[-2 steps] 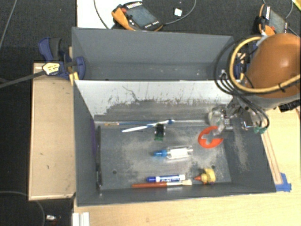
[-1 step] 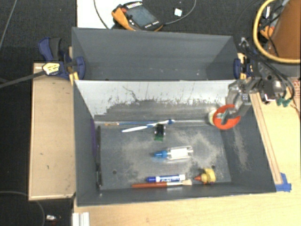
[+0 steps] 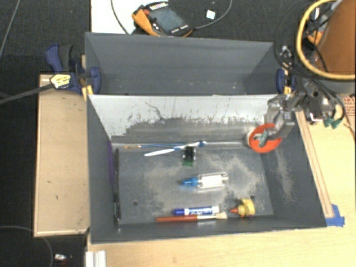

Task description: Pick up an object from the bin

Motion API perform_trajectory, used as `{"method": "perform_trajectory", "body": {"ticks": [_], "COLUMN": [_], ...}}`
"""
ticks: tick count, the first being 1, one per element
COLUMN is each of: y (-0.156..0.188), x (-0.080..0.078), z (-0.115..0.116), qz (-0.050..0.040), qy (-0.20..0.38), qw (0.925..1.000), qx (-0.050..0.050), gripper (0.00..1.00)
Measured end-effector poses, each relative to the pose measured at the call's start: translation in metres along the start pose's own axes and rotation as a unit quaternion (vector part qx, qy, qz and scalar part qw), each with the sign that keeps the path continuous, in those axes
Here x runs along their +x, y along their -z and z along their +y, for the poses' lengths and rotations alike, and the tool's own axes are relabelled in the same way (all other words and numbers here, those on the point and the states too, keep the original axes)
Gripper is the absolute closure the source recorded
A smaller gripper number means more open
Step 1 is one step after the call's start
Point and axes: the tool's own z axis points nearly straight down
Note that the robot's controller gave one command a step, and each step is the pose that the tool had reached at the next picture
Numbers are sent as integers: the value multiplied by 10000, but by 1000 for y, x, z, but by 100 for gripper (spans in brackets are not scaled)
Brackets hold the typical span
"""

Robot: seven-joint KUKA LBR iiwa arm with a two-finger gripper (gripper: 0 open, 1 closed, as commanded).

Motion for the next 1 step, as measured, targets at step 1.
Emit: {"method": "perform_trajectory", "body": {"ticks": [1], "y": [75], "x": [4], "z": [51], "qz": [5], "qy": [150], "qw": [9999], "qx": [-7], "gripper": [100]}}
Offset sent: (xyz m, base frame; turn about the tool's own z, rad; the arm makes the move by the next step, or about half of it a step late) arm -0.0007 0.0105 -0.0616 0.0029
